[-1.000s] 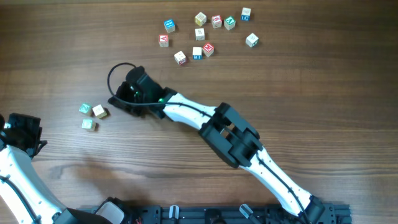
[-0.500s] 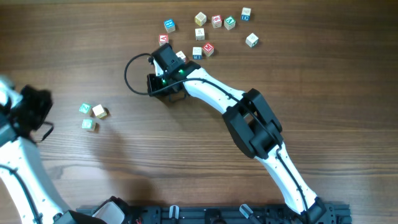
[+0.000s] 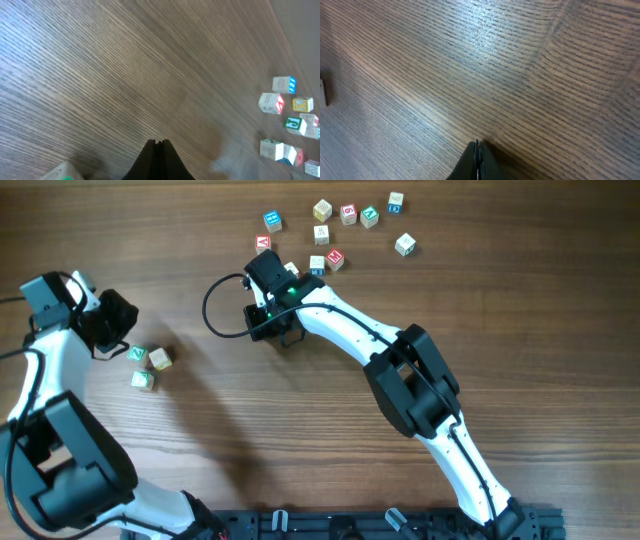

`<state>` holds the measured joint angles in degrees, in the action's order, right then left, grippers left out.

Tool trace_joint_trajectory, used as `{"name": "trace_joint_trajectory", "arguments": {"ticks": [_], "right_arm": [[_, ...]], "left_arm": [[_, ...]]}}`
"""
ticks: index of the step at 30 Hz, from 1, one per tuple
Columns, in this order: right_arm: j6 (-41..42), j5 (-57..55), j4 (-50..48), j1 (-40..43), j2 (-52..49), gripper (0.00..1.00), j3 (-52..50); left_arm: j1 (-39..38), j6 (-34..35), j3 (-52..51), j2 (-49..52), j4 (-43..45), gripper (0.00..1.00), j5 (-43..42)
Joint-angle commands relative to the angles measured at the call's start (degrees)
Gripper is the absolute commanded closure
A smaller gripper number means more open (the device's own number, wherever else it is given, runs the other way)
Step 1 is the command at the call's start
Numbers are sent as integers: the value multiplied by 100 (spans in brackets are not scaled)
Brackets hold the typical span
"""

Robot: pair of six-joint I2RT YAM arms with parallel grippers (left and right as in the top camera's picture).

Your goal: Form a circle

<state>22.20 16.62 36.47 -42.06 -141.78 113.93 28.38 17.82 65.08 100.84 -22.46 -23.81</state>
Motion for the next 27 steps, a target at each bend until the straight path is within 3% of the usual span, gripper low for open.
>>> {"name": "trace_joint_trajectory", "arguments": {"ticks": [1, 4, 12, 27], "right_arm": [[-107, -332, 66, 13, -13, 95, -15], [-105, -334, 61, 13, -15, 95, -15], [-120, -420, 85, 15, -17, 94, -15], [-120, -527, 90, 15, -20, 91, -33]], "left_arm": [[-44, -402, 249, 98, -105, 96, 262], [-44, -413, 249, 142, -243, 96, 634], [-44, -387, 249, 625, -614, 96, 632], [-42, -393, 247, 654, -1161, 96, 984]]}}
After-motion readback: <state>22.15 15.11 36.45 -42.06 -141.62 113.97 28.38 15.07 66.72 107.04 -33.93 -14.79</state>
